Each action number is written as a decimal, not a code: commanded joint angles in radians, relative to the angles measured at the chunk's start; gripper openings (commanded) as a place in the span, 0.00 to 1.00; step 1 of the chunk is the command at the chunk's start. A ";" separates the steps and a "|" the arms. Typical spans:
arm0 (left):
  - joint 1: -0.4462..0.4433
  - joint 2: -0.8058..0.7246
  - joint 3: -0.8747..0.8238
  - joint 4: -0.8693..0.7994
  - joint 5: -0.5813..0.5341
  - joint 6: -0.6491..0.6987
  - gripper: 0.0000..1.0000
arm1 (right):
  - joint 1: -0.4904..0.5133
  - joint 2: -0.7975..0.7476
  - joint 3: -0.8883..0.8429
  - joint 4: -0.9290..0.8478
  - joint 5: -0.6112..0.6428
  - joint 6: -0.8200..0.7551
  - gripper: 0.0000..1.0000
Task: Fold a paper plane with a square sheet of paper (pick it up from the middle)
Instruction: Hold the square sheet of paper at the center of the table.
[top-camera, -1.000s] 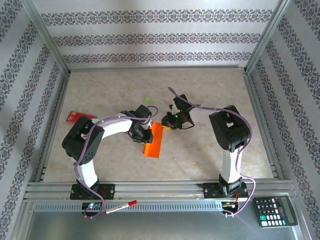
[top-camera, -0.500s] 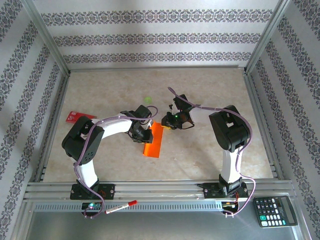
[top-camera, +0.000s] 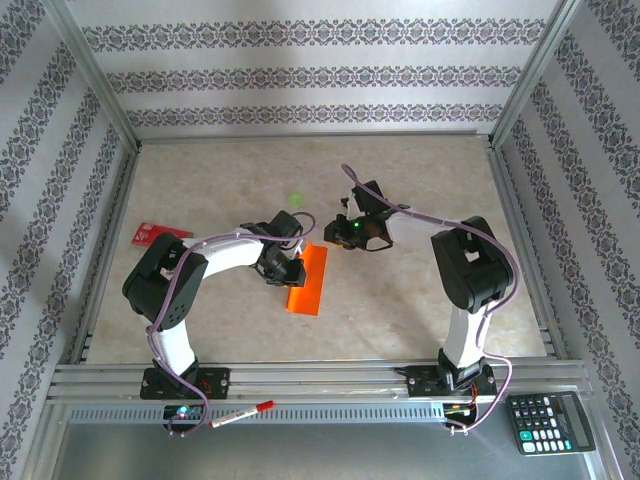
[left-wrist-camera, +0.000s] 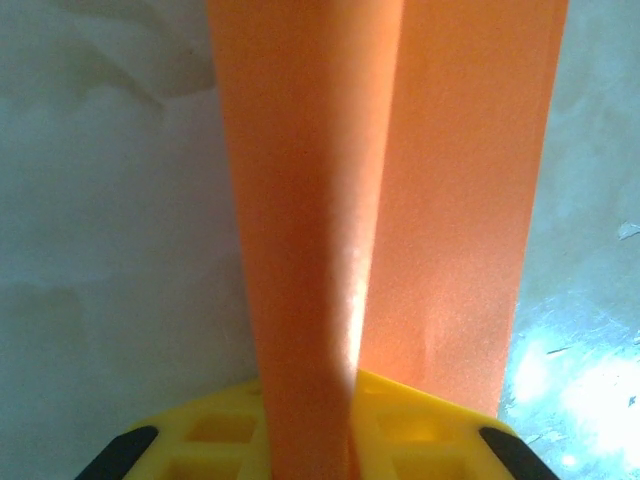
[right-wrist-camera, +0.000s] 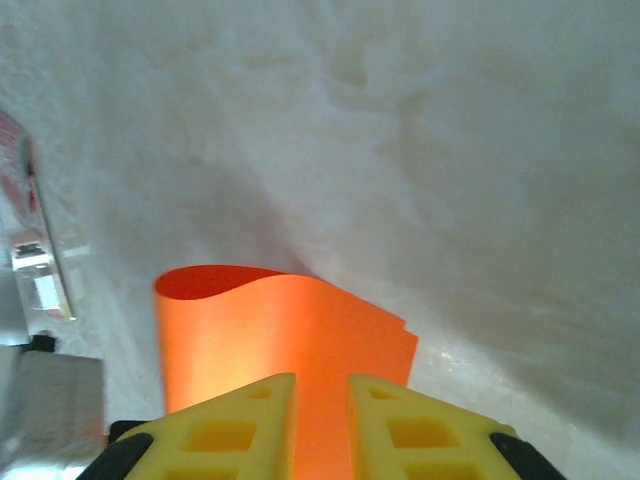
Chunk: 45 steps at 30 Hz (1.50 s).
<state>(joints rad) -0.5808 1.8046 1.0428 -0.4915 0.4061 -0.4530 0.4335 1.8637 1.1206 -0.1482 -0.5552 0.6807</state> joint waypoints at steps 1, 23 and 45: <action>-0.002 0.039 -0.048 -0.050 -0.055 -0.014 0.19 | -0.020 -0.054 -0.015 -0.038 0.033 -0.039 0.21; -0.002 0.054 -0.052 -0.067 -0.057 0.006 0.21 | 0.039 0.058 -0.004 -0.001 0.040 -0.021 0.20; -0.003 0.066 -0.052 -0.076 -0.056 0.026 0.22 | 0.042 0.120 0.034 -0.008 0.044 -0.026 0.20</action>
<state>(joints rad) -0.5808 1.8027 1.0378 -0.4854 0.4095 -0.4488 0.4675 1.9629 1.1305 -0.1528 -0.5167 0.6621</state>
